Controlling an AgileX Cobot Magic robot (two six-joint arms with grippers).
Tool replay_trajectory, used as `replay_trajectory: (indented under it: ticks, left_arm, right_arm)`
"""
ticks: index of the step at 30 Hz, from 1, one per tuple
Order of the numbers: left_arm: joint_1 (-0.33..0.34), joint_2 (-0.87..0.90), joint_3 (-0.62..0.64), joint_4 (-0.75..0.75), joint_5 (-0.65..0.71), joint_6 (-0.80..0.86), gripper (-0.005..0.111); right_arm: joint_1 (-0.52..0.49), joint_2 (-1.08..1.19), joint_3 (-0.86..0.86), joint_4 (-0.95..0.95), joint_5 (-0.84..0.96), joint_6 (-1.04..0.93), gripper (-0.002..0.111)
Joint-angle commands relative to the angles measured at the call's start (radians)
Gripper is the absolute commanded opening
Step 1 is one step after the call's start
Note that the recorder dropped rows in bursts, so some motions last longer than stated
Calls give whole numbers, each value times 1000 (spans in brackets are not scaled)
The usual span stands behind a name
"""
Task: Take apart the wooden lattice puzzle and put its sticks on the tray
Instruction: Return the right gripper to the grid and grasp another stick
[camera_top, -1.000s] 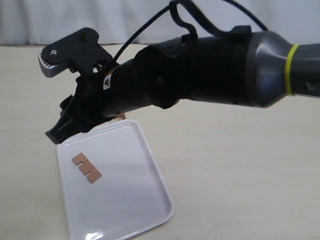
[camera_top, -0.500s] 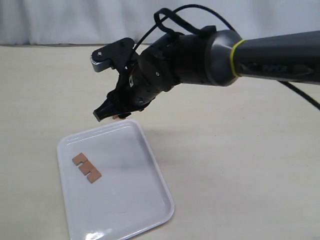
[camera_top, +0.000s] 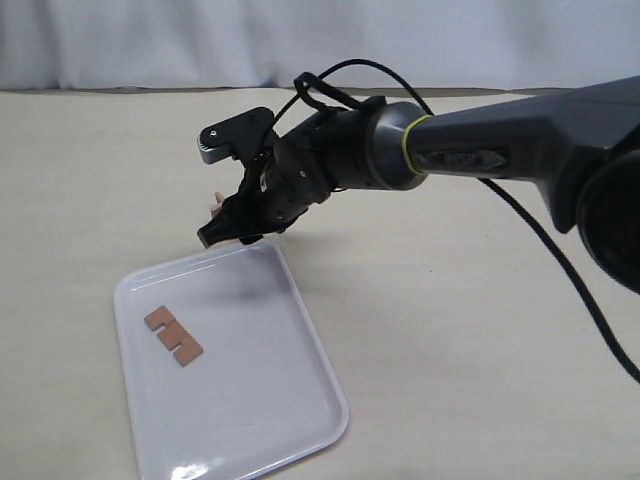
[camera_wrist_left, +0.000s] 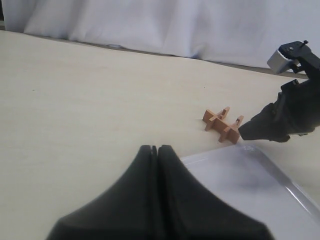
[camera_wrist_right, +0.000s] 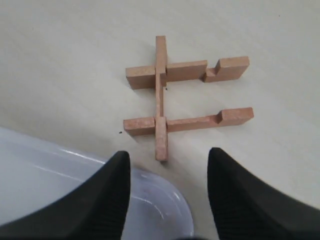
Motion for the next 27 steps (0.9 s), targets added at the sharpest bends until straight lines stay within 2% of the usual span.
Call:
replay_trajectory:
  ticks: [1,7,9,18,24,27]
  left_arm:
    - [2,-2,3,-6,-13,0,0]
    - [2,-2,3,-6,-13,0,0]
    - [2,-2,3,-6,-13,0,0]
    - [2,-2,3,-6,-13,0,0]
    - [2,-2,3,-6,-13,0,0]
    - [2,-2,3,-6,-13,0,0]
  right_arm:
    - [-4,10,-7,-3,-66,3,45]
    - [-4,21,-7,-3,-89,-7,27]
    - [-4,24,-7,-9,-89,-7,24]
    - [-4,28,-7,-9,-89,-7,25]
    - [-4,28,-7,2,-92,-7,40]
    - [-4,35,-7,2,-92,-7,41]
